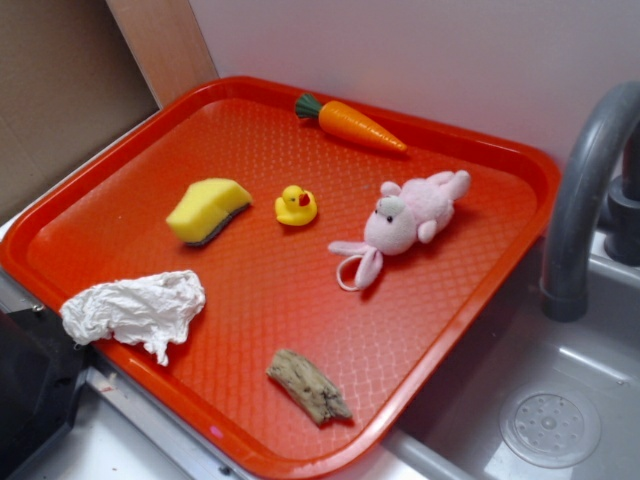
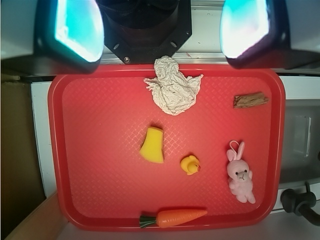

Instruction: Grab the wood chip.

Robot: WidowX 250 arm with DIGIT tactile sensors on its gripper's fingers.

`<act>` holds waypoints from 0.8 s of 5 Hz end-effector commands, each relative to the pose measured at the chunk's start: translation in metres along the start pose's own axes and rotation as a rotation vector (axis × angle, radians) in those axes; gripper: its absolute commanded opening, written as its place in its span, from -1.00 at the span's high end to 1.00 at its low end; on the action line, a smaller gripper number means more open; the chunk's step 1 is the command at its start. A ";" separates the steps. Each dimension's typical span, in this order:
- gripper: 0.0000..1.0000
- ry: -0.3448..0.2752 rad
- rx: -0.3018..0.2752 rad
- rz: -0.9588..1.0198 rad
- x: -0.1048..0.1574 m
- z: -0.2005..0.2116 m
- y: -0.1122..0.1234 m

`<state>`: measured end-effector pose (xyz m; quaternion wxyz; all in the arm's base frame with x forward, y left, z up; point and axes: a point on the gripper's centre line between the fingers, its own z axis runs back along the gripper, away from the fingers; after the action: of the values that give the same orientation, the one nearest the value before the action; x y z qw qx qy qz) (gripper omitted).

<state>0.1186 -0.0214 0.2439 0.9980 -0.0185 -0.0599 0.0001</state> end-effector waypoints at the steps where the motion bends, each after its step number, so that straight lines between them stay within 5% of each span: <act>1: -1.00 0.000 0.000 0.000 0.000 0.000 0.000; 3: -1.00 0.066 0.024 -0.506 0.037 -0.031 -0.065; 4: -1.00 0.217 0.033 -0.761 0.032 -0.048 -0.099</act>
<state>0.1611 -0.1156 0.1939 0.9293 0.0284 0.0661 -0.3623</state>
